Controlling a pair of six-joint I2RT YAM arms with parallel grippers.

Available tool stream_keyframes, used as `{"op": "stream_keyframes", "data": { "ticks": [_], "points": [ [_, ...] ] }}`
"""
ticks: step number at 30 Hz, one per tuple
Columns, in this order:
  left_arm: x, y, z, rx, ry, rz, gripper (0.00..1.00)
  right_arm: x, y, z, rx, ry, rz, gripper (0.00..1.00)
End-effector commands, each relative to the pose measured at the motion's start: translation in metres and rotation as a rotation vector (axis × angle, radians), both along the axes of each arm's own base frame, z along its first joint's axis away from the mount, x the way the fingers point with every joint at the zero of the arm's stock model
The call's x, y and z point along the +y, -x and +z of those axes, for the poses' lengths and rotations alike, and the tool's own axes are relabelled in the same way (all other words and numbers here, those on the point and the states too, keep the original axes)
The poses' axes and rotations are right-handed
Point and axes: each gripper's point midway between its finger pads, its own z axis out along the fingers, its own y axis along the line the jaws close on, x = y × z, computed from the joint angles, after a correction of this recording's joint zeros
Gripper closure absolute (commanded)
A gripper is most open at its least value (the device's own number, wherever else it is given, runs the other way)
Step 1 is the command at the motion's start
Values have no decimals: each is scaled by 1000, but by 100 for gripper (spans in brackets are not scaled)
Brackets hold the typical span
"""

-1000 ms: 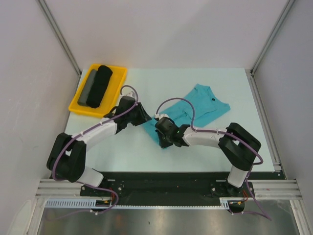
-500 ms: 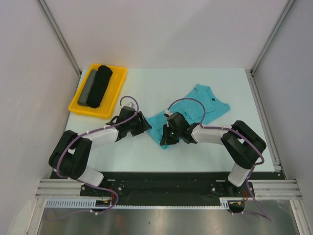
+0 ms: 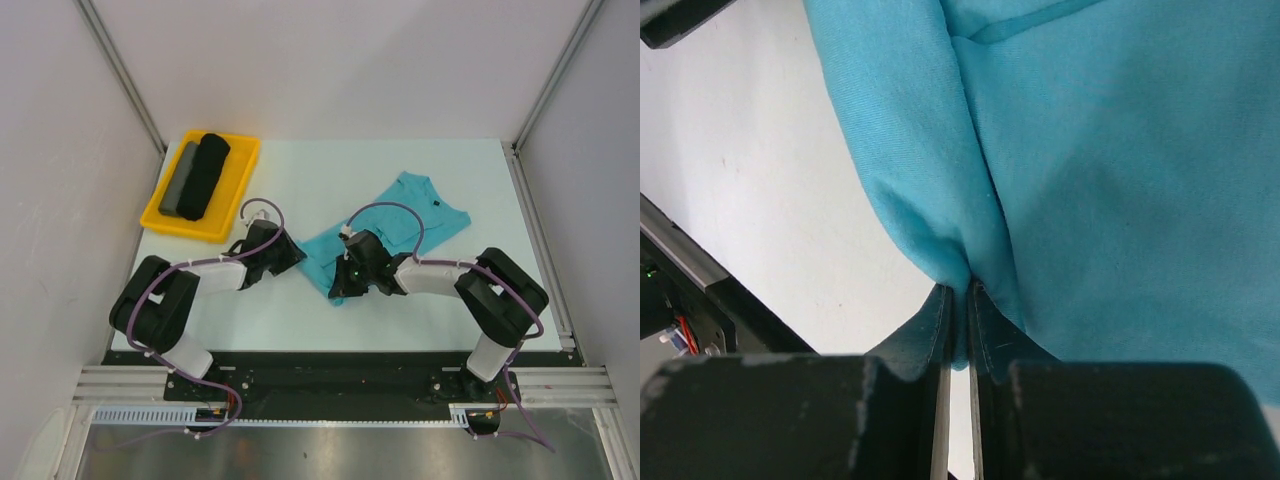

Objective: Roll the t-shirts
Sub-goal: Roll the T-shirt to the center of the board.

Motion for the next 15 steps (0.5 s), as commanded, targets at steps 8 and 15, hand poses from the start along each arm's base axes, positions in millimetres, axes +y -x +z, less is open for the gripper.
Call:
{"op": "stream_keyframes", "data": {
  "ticks": [8, 15],
  "points": [
    [30, -6, -6, 29, -182, 42, 68, 4, 16, 10, 41, -75, 8, 93],
    [39, 6, 9, 56, -249, -5, 100, 6, 25, 10, -2, -47, 6, 92]
  ]
}}
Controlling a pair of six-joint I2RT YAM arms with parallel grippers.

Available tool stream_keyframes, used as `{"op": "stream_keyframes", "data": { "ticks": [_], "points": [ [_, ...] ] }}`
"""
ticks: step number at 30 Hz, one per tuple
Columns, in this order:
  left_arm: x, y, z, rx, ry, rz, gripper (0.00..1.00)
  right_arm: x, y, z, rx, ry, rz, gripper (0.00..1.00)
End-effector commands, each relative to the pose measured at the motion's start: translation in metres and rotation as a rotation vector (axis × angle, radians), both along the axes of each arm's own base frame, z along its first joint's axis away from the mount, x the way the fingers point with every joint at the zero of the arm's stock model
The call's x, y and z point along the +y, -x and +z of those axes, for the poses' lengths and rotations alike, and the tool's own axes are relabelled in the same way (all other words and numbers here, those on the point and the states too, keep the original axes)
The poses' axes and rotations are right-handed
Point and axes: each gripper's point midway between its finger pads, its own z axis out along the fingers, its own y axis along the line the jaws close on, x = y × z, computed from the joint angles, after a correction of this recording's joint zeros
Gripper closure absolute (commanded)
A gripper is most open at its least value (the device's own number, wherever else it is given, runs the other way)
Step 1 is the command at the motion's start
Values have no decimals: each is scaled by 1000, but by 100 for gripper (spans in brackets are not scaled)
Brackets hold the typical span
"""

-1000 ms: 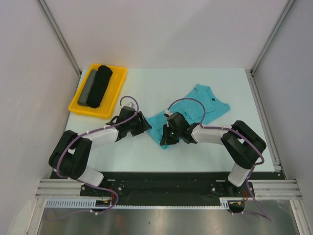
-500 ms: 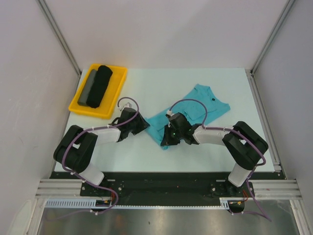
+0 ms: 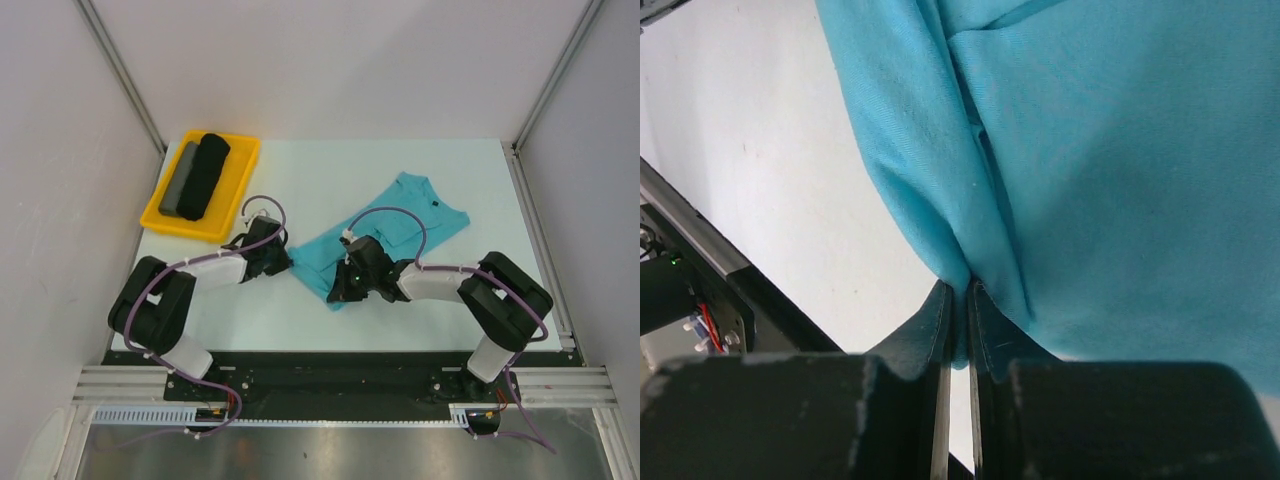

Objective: Roll the t-shirts
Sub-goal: Roll the T-shirt to the center of the board.

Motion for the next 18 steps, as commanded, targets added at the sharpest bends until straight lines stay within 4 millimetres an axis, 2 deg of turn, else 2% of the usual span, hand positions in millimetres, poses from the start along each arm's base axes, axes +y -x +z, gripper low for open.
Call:
{"op": "stream_keyframes", "data": {
  "ticks": [1, 6, 10, 11, 13, 15, 16, 18],
  "points": [
    [19, 1, 20, -13, -108, -25, 100, 5, 16, 10, -34, 9, 17, 92],
    [18, 4, 32, 18, -149, -95, 100, 8, 24, 6, -76, 52, 25, 88],
    [16, 10, 29, 66, -160, -135, 100, 5, 24, 10, -190, 123, 23, 68],
    [15, 12, 27, 76, -157, -144, 100, -4, 19, 9, -232, 180, -8, 66],
    [13, 14, 24, 90, -150, -155, 100, -1, 22, 22, -314, 210, 20, 59],
    [12, 14, 24, 93, -147, -160, 100, -4, 14, 34, -419, 268, 11, 57],
    [12, 15, 24, 96, -148, -160, 100, 3, 18, 47, -462, 265, 26, 55],
    [12, 14, 25, 99, -149, -162, 100, 5, 12, 58, -548, 310, 20, 54]
  ]
}}
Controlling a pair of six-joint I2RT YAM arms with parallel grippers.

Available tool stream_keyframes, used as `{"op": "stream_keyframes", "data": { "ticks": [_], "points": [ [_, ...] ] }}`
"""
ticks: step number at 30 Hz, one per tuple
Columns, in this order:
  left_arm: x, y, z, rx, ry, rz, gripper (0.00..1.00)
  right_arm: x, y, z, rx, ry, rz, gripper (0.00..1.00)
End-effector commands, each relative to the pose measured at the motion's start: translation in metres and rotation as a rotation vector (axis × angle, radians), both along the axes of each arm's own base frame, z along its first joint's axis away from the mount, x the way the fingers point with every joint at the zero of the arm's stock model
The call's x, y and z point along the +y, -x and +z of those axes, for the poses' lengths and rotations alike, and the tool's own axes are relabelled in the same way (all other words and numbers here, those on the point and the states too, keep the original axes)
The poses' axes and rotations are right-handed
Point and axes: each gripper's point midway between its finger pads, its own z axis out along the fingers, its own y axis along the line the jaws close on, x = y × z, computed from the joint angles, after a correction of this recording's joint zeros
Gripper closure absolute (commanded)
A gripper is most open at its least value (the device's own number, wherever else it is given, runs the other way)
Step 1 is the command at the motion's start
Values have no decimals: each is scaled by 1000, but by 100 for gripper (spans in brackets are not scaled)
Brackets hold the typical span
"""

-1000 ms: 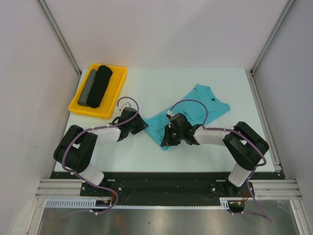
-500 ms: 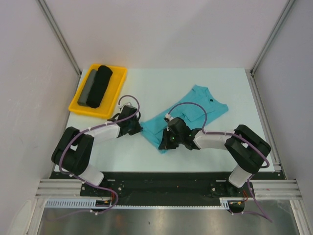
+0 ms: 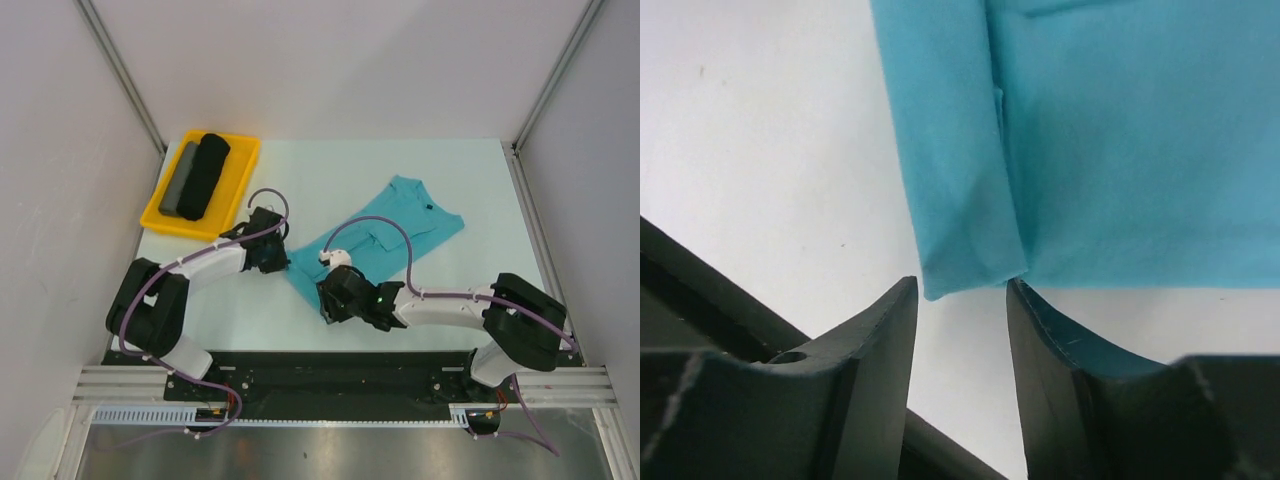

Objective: Roll the t-shirts
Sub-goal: Roll the T-shirt to the center of the board.

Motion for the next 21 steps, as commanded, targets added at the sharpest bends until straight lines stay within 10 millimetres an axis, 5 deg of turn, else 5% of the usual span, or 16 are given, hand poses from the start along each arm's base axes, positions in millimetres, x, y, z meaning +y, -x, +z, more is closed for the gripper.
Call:
{"op": "stream_keyframes", "data": {
  "ticks": [1, 6, 12, 21],
  "points": [
    [0, -5, 8, 3, -11, -24, 100, 10, -23, 49, -291, 102, 8, 53],
    [-2, -7, 9, 7, -9, -30, 100, 35, -31, 49, -450, 251, 79, 50],
    [-3, -7, 9, 16, -9, -36, 100, 59, -42, 25, -561, 430, 143, 46],
    [-4, -9, 13, 10, -6, -39, 100, 58, -51, 14, -654, 598, 110, 44]
  ]
}}
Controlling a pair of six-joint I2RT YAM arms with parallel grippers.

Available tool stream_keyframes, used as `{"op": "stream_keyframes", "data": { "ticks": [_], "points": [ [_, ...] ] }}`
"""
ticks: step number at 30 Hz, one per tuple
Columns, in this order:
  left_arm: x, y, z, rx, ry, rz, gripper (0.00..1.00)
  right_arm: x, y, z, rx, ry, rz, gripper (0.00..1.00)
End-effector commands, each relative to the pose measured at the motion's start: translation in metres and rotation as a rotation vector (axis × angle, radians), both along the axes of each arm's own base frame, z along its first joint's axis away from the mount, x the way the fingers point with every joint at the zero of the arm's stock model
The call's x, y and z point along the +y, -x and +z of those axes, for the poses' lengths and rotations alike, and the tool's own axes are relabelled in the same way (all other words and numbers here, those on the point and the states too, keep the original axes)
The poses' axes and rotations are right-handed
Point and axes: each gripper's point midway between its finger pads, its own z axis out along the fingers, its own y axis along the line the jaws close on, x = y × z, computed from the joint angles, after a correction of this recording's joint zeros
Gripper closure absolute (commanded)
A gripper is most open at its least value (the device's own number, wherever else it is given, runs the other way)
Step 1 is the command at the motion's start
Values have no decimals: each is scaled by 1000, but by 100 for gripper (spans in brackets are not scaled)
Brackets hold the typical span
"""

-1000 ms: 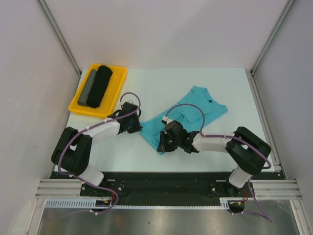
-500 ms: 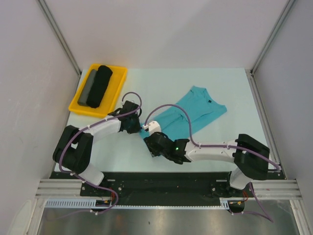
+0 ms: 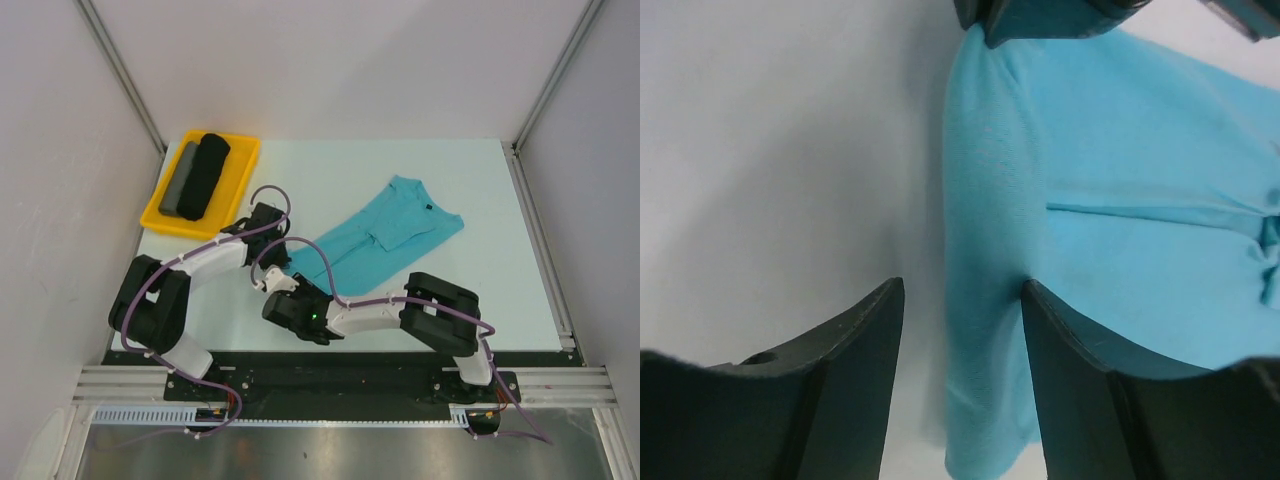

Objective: Roll the t-shirts
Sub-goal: Roll the T-shirt to the center of the board.

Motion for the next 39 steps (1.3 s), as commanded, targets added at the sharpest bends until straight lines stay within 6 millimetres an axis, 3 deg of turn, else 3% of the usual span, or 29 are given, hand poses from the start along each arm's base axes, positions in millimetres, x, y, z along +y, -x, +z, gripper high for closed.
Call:
{"op": "stream_keyframes", "data": {
  "ticks": [1, 7, 17, 21, 26, 29, 33, 38, 39],
  "points": [
    [-1, -9, 10, -22, 2, -11, 100, 1, -14, 27, -148, 45, -57, 44],
    [-2, -9, 10, -23, 5, -11, 100, 1, -16, 33, -202, 65, -67, 43],
    [-3, -9, 8, -18, 9, -10, 100, 2, -20, 9, -157, 93, -53, 39],
    [-3, -9, 8, -16, 8, -10, 100, 0, -24, 6, -121, 72, -68, 53],
    [-5, -12, 13, -36, 20, -12, 98, 1, -26, 9, -21, -8, -75, 63],
    [-7, -18, 21, -62, 30, -14, 90, -1, -30, 12, 63, -74, -88, 69],
    [-13, -29, 39, -90, 64, -20, 66, 2, -28, 9, 264, -200, -70, 74],
    [-12, -48, 70, -155, 104, 1, 50, -11, -41, 9, 461, -371, -150, 77],
    [-12, -50, 74, -165, 112, 3, 49, -12, -36, 6, 515, -393, -142, 78]
  ]
}}
